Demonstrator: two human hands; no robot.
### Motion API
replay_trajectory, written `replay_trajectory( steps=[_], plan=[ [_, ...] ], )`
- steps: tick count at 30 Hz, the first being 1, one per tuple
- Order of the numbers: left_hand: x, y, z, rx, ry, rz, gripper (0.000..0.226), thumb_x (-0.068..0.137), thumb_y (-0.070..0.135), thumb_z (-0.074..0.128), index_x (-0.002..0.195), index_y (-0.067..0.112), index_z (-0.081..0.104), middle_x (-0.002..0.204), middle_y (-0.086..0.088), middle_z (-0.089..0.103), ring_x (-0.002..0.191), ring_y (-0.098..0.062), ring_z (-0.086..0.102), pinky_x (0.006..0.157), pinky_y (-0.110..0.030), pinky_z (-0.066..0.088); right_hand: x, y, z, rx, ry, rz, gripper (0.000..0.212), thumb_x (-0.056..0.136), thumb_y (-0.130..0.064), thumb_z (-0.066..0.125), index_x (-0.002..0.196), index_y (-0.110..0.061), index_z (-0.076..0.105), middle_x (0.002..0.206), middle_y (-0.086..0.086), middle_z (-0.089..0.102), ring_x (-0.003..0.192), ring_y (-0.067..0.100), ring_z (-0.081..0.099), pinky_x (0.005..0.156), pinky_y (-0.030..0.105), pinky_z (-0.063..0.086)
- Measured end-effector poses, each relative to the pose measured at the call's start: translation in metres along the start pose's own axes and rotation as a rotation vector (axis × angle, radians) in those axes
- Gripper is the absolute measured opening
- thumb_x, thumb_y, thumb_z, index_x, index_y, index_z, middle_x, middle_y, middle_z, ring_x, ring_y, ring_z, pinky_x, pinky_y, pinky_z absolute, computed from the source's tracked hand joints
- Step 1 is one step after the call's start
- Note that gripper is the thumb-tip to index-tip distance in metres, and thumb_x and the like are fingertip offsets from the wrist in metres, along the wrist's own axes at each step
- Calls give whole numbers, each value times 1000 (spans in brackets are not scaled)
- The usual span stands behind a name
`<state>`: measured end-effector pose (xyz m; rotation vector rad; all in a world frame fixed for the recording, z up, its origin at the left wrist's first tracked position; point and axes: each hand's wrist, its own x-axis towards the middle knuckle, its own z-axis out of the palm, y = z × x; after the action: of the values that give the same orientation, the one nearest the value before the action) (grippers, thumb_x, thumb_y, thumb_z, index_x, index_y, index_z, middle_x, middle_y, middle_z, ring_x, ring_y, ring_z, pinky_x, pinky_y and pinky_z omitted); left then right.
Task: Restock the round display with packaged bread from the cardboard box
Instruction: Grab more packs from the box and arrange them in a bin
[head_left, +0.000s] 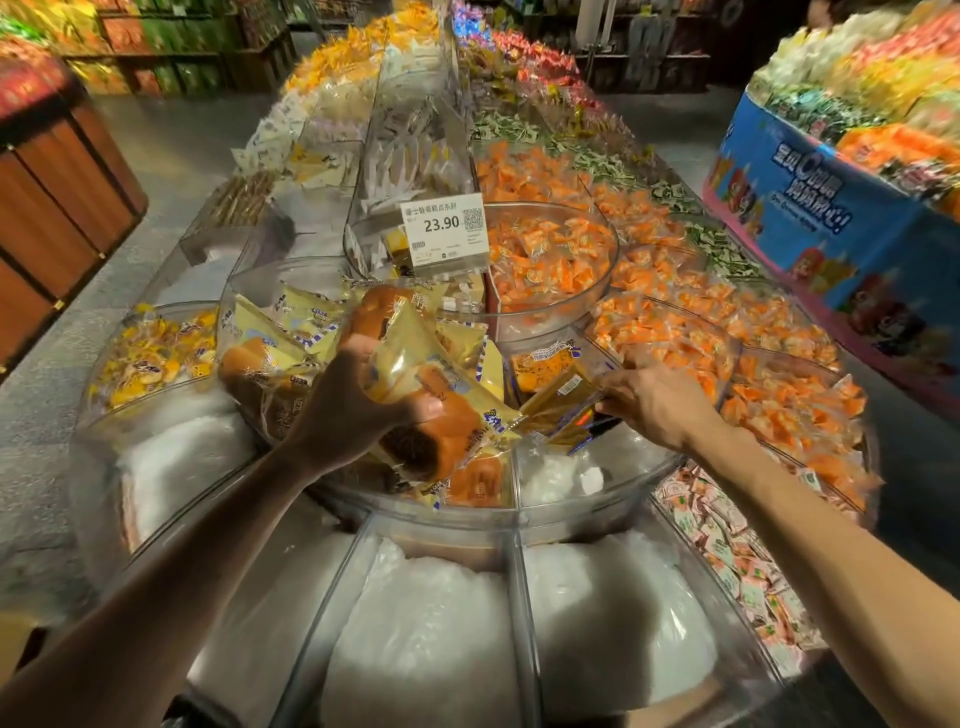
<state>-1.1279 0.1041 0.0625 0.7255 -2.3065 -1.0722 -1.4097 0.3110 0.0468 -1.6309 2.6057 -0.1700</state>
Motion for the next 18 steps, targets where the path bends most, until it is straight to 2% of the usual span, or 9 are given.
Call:
replay_trajectory(
  steps=[2,5,7,9,11,12,14,16,18],
  plan=[
    [-1,-6,0,40,5,-25,84,53,72,77,109,15,52,93,-6,64,78,-20,65,62,-27,53,-8,-1,-2,-134,-27,10,38,99,-51,46,132,-36,58,93,2,71,76,20,65,50,25,34],
    [-1,-9,-1,53,17,-47,91,50,76,76,112,14,51,95,-6,62,81,-19,63,64,-25,50,-16,4,-5,-94,3,56,26,102,-41,49,120,-32,64,86,3,73,75,23,67,58,29,42],
    [1,-4,1,17,6,-43,85,52,74,78,105,12,54,87,-5,63,73,-16,64,60,-22,50,-19,8,-5,221,-35,116,19,101,-25,55,115,-27,68,91,1,73,76,20,70,58,31,50],
    [1,6,3,-30,1,-17,67,55,64,79,94,14,56,76,-1,62,62,-8,61,54,-17,48,-25,6,-5,727,-90,225,23,100,-13,51,109,-23,70,99,-2,72,78,14,71,58,27,54],
    [1,13,5,-61,1,1,59,56,58,79,90,16,55,75,-2,63,59,-7,61,54,-16,50,-29,3,-9,1193,-134,351,30,100,-10,40,106,-12,70,96,1,71,72,16,67,54,26,55],
    [1,15,5,-70,2,-7,60,56,58,79,92,16,55,77,-3,63,61,-6,62,54,-17,51,-30,3,-11,1338,-146,398,33,99,-12,37,102,-8,69,88,1,69,64,14,63,50,25,52],
    [1,14,6,-66,0,-19,66,53,61,79,94,15,55,80,-4,64,65,-6,64,55,-17,51,-30,4,-11,1387,-122,430,27,99,-17,41,90,-10,66,77,2,62,56,9,56,46,24,48],
    [0,11,8,-49,18,-50,70,49,66,77,96,19,53,86,-2,63,73,-10,64,60,-18,51,-23,10,-5,1296,-32,459,9,95,-6,59,92,-12,66,77,3,59,66,14,60,51,28,54],
    [-3,10,8,-45,32,-90,79,45,69,76,102,24,49,94,3,60,82,-10,62,67,-24,52,-13,15,5,1284,52,491,22,88,7,66,94,-14,65,72,1,51,75,21,59,66,38,60]
  ],
)
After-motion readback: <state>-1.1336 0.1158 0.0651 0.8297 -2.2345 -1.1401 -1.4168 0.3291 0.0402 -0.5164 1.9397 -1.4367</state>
